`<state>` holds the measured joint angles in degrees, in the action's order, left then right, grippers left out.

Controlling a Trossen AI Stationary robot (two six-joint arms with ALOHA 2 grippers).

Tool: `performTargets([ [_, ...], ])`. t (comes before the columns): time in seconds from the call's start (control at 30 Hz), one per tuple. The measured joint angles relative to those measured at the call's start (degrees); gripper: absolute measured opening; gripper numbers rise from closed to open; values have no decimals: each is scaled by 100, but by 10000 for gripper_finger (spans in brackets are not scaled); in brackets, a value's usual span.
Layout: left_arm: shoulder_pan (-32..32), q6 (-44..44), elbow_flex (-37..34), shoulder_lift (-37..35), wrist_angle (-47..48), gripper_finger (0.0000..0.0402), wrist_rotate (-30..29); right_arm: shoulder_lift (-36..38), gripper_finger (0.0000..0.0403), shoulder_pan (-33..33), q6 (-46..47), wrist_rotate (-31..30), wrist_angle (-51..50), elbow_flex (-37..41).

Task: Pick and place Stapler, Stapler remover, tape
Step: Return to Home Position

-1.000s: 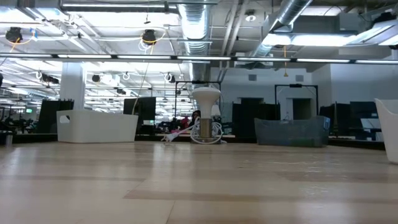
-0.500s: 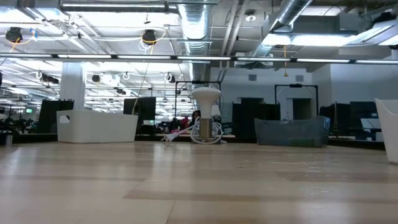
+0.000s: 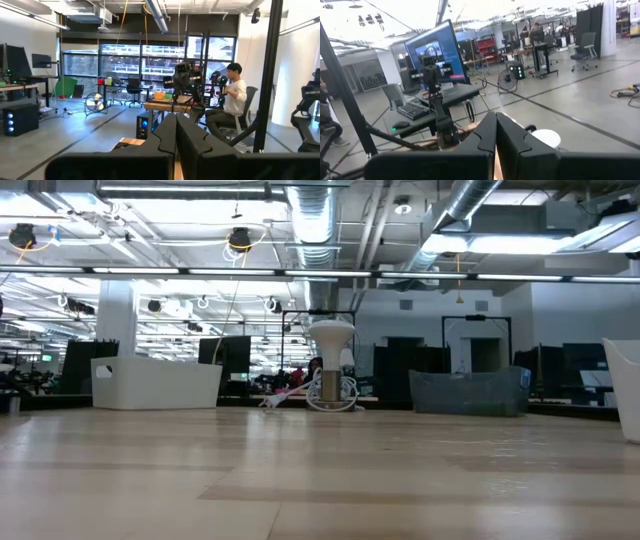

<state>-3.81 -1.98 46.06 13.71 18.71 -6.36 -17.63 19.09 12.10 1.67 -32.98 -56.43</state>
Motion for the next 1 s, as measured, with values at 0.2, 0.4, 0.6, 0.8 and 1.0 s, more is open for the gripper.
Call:
performTargets([
  [0.2, 0, 84, 0, -135, 377, 1, -95, 54, 0, 4, -34, 0, 210, 411],
  [0.4, 0, 202, -361, -178, 462, 1, -95, 55, 0, 4, -268, 66, 223, 655],
  [0.6, 0, -235, -974, -212, 79, 1, -88, 196, 0, -8, -83, 757, 872, 1128],
  [0.8, 0, -350, -1304, -237, -823, 1, 390, 871, 0, -205, 362, 1029, 1816, 1827],
  [1.0, 2, -561, -1487, -237, -1372, 1, 655, 1577, 0, -400, 876, 1025, 2731, 2757],
])
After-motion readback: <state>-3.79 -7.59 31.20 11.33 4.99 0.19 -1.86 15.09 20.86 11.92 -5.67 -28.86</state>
